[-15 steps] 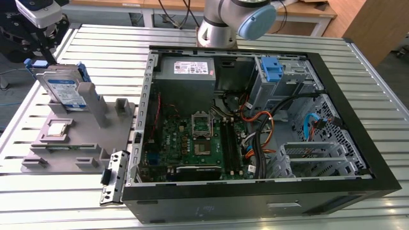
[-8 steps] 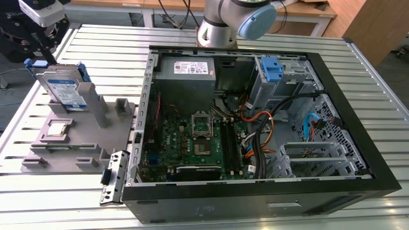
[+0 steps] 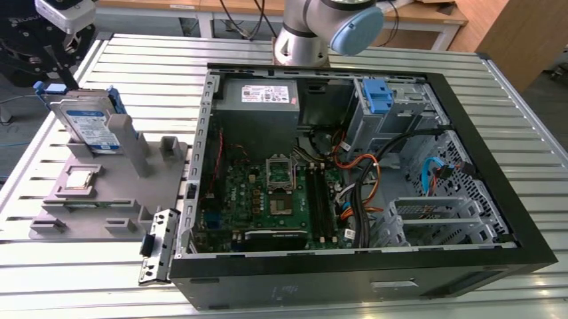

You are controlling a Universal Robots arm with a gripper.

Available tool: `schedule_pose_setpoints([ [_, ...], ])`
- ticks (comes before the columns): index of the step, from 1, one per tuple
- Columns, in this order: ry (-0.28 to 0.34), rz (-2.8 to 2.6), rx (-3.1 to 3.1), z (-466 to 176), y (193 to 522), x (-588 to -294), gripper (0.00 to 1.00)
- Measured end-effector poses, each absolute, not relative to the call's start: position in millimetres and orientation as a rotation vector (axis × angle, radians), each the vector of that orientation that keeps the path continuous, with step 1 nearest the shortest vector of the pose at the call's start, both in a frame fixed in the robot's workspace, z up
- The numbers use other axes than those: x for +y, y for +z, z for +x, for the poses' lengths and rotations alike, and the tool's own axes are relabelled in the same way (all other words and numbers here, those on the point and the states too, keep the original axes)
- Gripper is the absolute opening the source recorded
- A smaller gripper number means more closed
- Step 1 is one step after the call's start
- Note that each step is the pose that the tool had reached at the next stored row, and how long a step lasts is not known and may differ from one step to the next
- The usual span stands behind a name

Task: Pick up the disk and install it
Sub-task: 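Pick up the disk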

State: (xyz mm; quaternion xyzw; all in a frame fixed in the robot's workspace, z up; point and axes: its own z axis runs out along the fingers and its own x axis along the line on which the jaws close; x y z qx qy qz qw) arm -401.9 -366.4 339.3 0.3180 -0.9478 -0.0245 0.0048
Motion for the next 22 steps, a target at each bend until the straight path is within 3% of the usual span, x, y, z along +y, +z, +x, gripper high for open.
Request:
schedule_pose_setpoints([
  [22, -0.084, 1.454, -2.768, -401.9, 338.0, -366.4, 0.11],
])
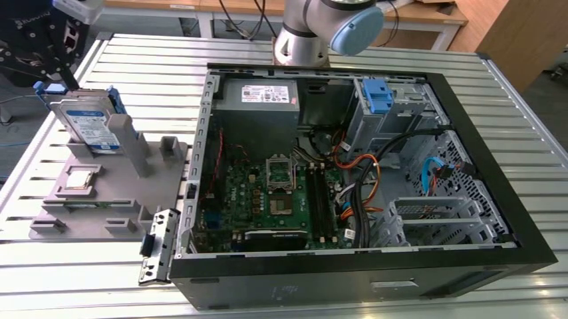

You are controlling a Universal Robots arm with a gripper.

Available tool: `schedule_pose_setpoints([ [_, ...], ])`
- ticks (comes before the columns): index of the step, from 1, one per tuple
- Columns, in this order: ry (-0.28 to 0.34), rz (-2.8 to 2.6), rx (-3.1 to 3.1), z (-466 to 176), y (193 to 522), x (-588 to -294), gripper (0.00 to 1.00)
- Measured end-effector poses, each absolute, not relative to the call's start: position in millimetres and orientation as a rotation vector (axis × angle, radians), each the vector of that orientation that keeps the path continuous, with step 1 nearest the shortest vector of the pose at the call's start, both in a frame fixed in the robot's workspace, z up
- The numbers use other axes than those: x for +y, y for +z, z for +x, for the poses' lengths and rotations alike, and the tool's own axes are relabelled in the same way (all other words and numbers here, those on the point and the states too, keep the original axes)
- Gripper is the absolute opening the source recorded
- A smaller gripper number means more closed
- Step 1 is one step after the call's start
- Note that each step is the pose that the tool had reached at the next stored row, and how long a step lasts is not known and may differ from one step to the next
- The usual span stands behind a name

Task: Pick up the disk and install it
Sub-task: 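Pick up the disk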

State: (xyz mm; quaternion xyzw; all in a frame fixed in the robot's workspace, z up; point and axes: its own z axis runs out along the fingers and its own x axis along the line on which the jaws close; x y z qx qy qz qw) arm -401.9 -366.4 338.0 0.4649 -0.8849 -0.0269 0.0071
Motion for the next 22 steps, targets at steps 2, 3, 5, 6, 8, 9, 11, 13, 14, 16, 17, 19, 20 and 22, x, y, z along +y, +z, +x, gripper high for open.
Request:
schedule_pose_setpoints([
  [2, -0.085, 1.493, -2.747, -401.9, 337.9, -366.4, 0.11],
  [3, -0.086, 1.512, -2.736, -401.9, 337.9, -366.4, 0.11],
  [5, -0.086, 1.549, -2.715, -401.9, 337.7, -366.4, 0.11],
  [6, -0.087, 1.568, -2.704, -401.9, 337.6, -366.4, 0.11],
  [8, -0.087, 1.607, -2.681, -401.9, 337.5, -366.4, 0.11],
  [9, -0.087, 1.627, -2.668, -401.9, 337.4, -366.4, 0.11],
  [11, -0.088, 1.664, -2.644, -401.9, 337.3, -366.4, 0.11],
  [13, -0.088, 1.702, -2.620, -401.9, 337.1, -366.4, 0.11],
  [14, -0.089, 1.722, -2.606, -401.9, 337.0, -366.4, 0.11],
  [16, -0.089, 1.759, -2.581, -401.9, 336.8, -366.4, 0.11],
  [17, -0.089, 1.778, -2.568, -401.9, 336.7, -366.4, 0.11],
  [19, -0.089, 1.814, -2.542, -401.8, 336.5, -366.5, 0.11],
  [20, -0.090, 1.833, -2.528, -401.8, 336.4, -366.5, 0.11],
  [22, -0.090, 1.867, -2.502, -401.9, 336.2, -366.4, 0.11],
])
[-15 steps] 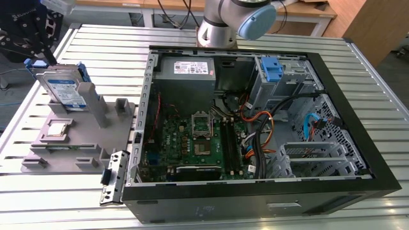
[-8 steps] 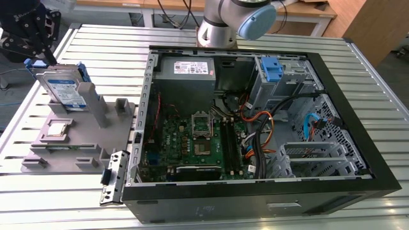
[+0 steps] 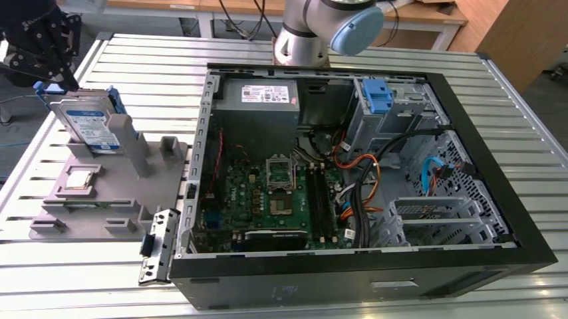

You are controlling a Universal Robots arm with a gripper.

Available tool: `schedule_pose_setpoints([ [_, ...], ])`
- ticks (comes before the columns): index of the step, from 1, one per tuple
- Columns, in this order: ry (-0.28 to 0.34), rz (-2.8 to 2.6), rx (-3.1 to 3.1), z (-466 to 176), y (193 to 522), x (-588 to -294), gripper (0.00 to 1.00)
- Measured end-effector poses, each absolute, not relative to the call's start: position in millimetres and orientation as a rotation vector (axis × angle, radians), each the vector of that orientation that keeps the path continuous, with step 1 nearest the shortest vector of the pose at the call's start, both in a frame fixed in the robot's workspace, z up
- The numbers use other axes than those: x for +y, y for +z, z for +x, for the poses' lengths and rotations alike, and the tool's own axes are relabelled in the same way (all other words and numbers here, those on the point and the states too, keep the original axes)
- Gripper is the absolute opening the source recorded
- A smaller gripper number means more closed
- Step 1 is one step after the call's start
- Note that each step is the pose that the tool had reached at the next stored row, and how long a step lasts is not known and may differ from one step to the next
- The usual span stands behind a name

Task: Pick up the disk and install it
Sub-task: 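Pick up the disk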

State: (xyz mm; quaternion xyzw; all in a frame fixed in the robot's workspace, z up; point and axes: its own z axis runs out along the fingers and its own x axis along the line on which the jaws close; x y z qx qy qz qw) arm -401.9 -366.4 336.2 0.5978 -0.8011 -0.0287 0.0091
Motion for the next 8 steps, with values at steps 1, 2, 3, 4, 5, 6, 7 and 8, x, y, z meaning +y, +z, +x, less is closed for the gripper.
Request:
schedule_pose_setpoints([
  [1, -0.090, 1.885, -2.488, -401.9, 336.1, -366.4, 0.11],
  [2, -0.090, 1.902, -2.476, -401.9, 336.0, -366.4, 0.11],
  [3, -0.091, 1.912, -2.468, -401.9, 336.0, -366.4, 0.11],
  [4, -0.091, 1.913, -2.467, -401.9, 336.0, -366.4, 0.11],
  [5, -0.091, 1.913, -2.467, -401.9, 336.0, -366.4, 0.11],
  [6, -0.091, 1.913, -2.467, -401.9, 336.0, -366.4, 0.11],
  [7, -0.091, 1.913, -2.467, -401.9, 335.9, -366.4, 0.11],
  [8, -0.091, 1.913, -2.467, -401.9, 335.9, -366.4, 0.11],
])
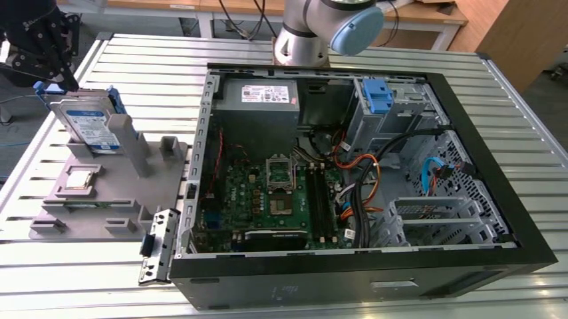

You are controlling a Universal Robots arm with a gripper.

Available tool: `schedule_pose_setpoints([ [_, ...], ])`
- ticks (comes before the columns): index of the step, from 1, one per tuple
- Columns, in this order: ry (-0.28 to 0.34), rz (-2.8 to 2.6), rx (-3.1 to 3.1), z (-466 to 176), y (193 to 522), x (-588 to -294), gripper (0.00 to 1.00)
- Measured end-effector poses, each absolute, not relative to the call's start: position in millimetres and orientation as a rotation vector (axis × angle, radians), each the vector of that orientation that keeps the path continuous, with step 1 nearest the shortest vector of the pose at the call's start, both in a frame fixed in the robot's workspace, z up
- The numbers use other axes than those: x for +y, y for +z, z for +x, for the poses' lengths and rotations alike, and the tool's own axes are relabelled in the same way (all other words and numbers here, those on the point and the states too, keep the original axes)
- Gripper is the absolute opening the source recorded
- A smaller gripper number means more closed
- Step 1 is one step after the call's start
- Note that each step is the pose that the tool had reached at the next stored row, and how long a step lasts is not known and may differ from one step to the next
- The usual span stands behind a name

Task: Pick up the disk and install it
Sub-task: 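Pick up the disk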

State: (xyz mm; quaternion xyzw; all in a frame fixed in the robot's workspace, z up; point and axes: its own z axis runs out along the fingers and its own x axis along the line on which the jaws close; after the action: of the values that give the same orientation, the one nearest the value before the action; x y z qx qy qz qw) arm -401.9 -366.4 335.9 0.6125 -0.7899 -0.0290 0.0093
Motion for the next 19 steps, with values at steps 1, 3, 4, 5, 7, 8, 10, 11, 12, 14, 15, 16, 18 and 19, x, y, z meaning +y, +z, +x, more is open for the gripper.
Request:
schedule_pose_setpoints([
  [1, -0.091, 1.913, -2.467, -401.9, 335.9, -366.4, 0.11],
  [3, -0.091, 1.913, -2.467, -401.8, 335.9, -366.4, 0.11],
  [4, -0.091, 1.914, -2.466, -401.8, 335.9, -366.1, 0.11],
  [5, -0.091, 1.915, -2.465, -401.8, 335.9, -365.9, 0.11],
  [7, -0.091, 1.919, -2.462, -401.8, 335.9, -365.7, 0.11],
  [8, -0.091, 1.920, -2.462, -401.8, 335.9, -365.7, 0.11],
  [10, -0.091, 1.920, -2.462, -401.8, 335.9, -365.6, 0.11],
  [11, -0.091, 1.920, -2.462, -401.8, 335.9, -365.4, 0.11],
  [12, -0.091, 1.920, -2.462, -401.8, 335.9, -365.3, 0.11],
  [14, -0.091, 1.920, -2.462, -401.8, 335.9, -365.3, 0.11],
  [15, -0.091, 1.920, -2.462, -401.8, 335.9, -365.3, 0.11],
  [16, -0.091, 1.920, -2.462, -401.8, 335.9, -365.2, 0.11],
  [18, -0.091, 1.920, -2.462, -401.8, 335.9, -365.2, 0.11],
  [19, -0.091, 1.920, -2.462, -401.8, 335.9, -365.2, 0.11],
])
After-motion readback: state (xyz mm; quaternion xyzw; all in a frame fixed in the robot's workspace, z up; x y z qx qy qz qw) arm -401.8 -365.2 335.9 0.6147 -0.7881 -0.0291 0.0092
